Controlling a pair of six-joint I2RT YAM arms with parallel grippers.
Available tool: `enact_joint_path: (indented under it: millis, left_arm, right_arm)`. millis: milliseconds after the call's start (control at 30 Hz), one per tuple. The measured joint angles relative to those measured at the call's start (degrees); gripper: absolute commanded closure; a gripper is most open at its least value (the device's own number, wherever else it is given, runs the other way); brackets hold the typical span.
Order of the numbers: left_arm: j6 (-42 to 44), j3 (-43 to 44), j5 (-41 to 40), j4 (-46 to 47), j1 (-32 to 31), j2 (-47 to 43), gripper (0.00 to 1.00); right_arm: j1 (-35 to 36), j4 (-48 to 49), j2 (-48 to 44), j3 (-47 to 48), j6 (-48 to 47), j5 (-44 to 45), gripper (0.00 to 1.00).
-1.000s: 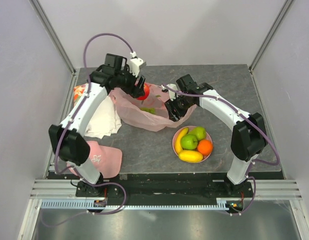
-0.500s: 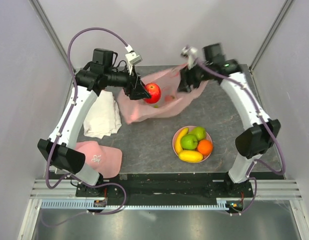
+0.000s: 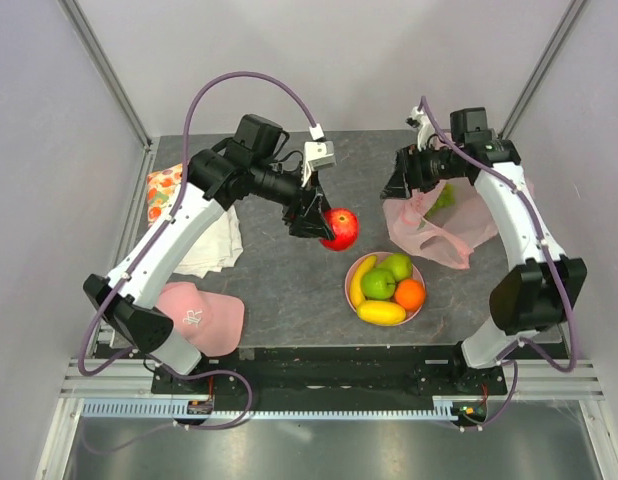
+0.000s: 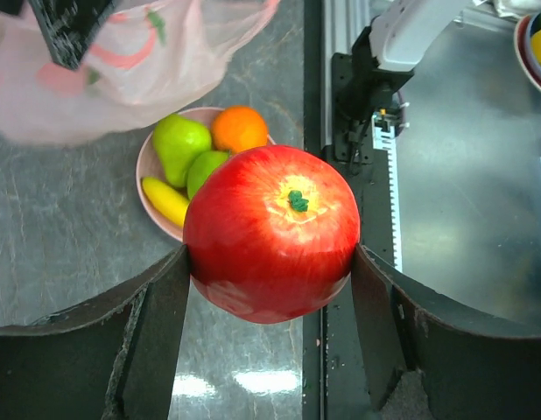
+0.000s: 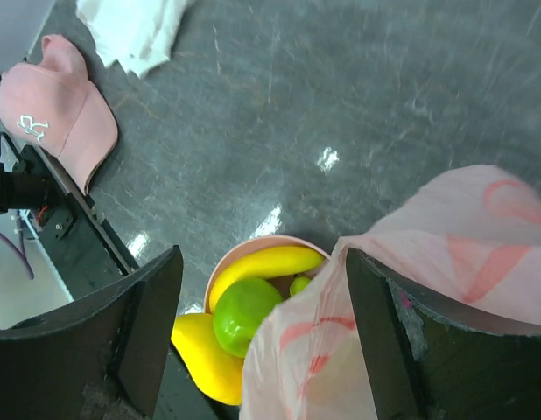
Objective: Take the fake fruits out of the plastic bag
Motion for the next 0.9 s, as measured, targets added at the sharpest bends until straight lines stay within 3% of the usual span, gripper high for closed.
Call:
enact_joint_path:
  millis: [167,300,400,467,567,700,900]
  left_arm:
    - [0.17,-0.46,-1.88,0.35,-0.55,0.87,0.98]
    - [0.15,-5.97,-2.19,3.17,-2.32,0.44,0.98]
    - [0.15,-9.99,-2.93,4.07,-4.55,1.64,0.98]
    - [0.13,-11.17,-3.23,5.51,-6.29,2.95,0.99]
    - [0.09,-12.09,-4.22,8.61,-8.70,4.68,0.99]
    - [0.07,-11.65,-4.68,12.94,-11.96,8.37,0.98]
    - [0.46,-8.98,-6.21,16.11,-17.29,17.31,0.98]
  right_arm:
    - [-0.44,-0.55,3.43,-0.68,1.22,0.28,0.13]
    - [-1.07,-0.48,3.39,5.60,3.26,-1.75,0.03]
    - [-2.97,2.86,2.49,10.45,7.58,-7.41,0.02]
    - [-5.14,7.78,1.03,10.58,13.27,-12.13,0.02]
    - [-9.66,24.50,-1.99,5.79,31.95,-20.48,0.02]
    - [-15.17,41.31,-2.34,0.92,47.82,-25.86,0.02]
    - [-22.71,52.48,-3.93,-3.58,54.69,-28.17,0.02]
